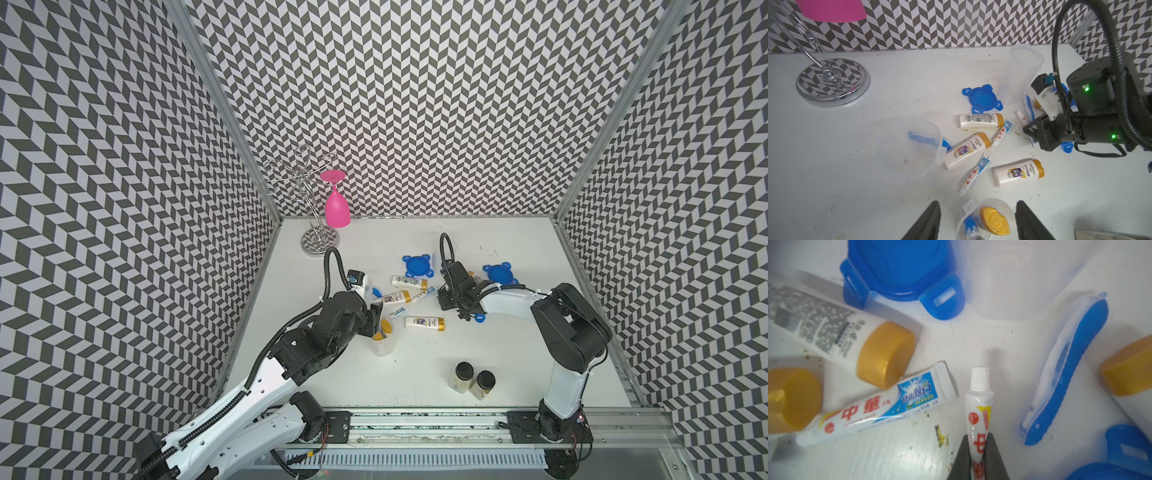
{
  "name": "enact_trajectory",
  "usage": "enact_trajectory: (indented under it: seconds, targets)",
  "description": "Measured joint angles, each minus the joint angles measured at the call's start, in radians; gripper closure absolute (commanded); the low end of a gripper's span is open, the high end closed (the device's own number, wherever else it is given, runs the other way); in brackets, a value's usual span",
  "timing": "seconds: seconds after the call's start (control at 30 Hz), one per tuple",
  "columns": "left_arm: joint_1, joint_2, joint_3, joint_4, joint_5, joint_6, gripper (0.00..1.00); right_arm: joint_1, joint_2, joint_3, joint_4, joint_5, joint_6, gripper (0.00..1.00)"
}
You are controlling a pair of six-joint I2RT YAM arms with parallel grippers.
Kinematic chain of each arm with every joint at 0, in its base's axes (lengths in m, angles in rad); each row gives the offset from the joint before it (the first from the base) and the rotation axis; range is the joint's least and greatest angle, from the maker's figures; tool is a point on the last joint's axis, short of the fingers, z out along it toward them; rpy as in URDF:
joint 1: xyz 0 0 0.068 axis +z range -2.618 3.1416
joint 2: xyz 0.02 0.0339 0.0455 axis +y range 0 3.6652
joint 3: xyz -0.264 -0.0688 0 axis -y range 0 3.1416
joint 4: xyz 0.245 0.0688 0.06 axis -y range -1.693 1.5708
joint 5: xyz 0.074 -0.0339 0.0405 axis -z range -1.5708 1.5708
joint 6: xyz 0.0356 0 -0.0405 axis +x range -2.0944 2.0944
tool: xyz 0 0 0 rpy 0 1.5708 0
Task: Pack away toiletry kits
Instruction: Pick up the toiletry item from the center of the board, then place the toiletry item into the container.
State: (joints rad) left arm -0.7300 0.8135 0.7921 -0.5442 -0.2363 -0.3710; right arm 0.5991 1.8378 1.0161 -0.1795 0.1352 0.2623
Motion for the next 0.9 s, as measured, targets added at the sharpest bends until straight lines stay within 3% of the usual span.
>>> enact_trajectory:
  seconds: [0.1, 0.23, 0.33, 0.53, 0.9]
  targets:
    - [0.035, 0.021, 0.034, 0.01, 0.085, 0.009, 0.36, 0.0, -0.073, -0.073, -0.011, -0.024, -0.014, 0.93]
    - [0.051, 0.074, 0.111, 0.012, 0.195, 0.02, 0.11, 0.002, -0.25, -0.166, -0.021, -0.068, -0.053, 0.91]
    - [0.082, 0.124, 0.169, 0.02, 0.305, 0.005, 0.04, 0.006, -0.446, -0.212, 0.034, -0.127, -0.108, 0.91]
    - [0.124, 0.171, 0.192, 0.089, 0.477, -0.086, 0.03, 0.082, -0.682, -0.218, 0.134, -0.178, -0.185, 0.93]
    - [0.121, 0.259, 0.208, 0.257, 0.599, -0.173, 0.11, 0.294, -0.694, -0.171, 0.131, -0.178, -0.164, 0.94]
